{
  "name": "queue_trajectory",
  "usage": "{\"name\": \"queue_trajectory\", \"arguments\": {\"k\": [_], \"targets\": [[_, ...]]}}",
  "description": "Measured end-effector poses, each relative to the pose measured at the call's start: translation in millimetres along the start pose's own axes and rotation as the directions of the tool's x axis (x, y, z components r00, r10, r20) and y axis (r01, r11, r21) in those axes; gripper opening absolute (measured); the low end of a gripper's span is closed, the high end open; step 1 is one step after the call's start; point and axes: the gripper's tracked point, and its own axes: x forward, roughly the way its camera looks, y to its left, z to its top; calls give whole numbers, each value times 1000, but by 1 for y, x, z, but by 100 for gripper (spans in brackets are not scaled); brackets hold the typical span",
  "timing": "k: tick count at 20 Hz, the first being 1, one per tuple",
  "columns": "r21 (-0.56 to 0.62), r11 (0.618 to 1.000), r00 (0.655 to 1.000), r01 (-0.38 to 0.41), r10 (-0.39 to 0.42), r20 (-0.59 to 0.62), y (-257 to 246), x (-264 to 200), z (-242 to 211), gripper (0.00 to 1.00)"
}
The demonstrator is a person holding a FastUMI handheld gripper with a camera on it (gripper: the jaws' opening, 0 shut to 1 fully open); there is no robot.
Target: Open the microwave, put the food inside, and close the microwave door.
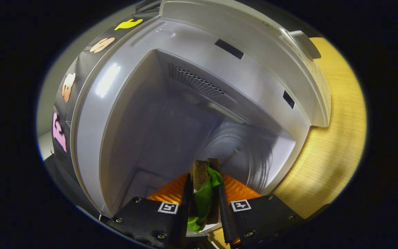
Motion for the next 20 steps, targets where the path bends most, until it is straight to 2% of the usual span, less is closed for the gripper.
{"name": "queue_trajectory", "arguments": {"k": [1,2,3,4,6,8,14,20], "targets": [[-32,999,1000,8,-8,5,-2,-2,2,45],[-60,998,1000,12,-12,3,-2,-3,2,60],[-96,995,1000,9,-10,-2,-1,-6,4,66],[-139,990,1000,21,-21,1,-3,-7,6,78],[-222,974,999,46,-41,27,-6,-12,15,83],[-280,958,997,69,-55,56,-8,-21,26,97],[-432,900,998,51,-58,-4,-1,-72,33,97],[-611,789,997,-61,19,-75,37,-150,46,97]]}}
